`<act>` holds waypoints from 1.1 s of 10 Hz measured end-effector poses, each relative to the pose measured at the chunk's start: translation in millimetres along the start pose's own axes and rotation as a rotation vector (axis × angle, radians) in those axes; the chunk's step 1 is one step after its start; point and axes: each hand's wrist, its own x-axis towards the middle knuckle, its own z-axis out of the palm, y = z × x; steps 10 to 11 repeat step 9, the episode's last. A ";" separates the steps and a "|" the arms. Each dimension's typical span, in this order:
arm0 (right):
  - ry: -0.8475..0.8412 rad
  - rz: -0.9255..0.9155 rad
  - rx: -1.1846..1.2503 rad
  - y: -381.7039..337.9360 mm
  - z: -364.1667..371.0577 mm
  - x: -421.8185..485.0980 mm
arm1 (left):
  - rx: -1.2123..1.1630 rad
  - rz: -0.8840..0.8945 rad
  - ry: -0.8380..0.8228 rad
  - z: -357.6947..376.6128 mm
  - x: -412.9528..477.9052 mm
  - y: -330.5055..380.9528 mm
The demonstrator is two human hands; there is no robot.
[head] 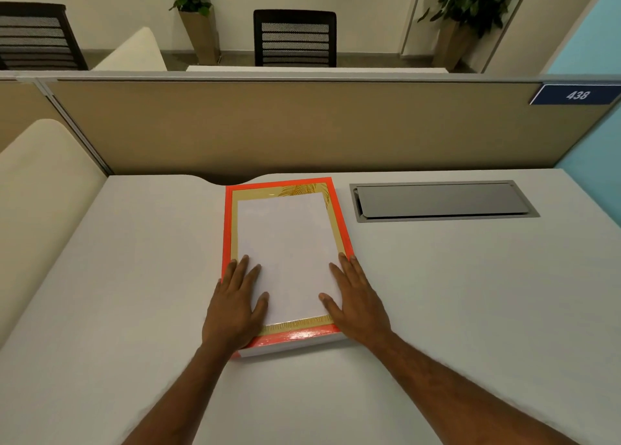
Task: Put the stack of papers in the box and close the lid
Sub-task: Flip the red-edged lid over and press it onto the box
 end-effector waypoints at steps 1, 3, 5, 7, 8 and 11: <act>-0.008 0.015 0.000 -1.5 1.0 0.7 | 0.016 0.005 -0.002 2.3 3.1 -2.9; -0.047 0.021 -0.015 -1.5 1.2 1.4 | 0.047 0.004 -0.009 7.8 6.9 -7.4; -0.094 -0.005 -0.057 -1.2 -6.3 2.6 | 0.075 -0.001 -0.039 4.4 5.1 -6.0; -0.101 0.006 -0.181 8.4 -38.8 -6.4 | 0.195 -0.031 -0.084 -8.9 -6.5 12.5; -0.074 0.016 -0.192 15.0 -56.8 -12.9 | 0.220 -0.036 -0.073 -17.5 -11.2 29.7; -0.036 0.021 -0.188 24.3 -76.4 -22.4 | 0.193 -0.016 -0.053 -20.2 -11.2 60.7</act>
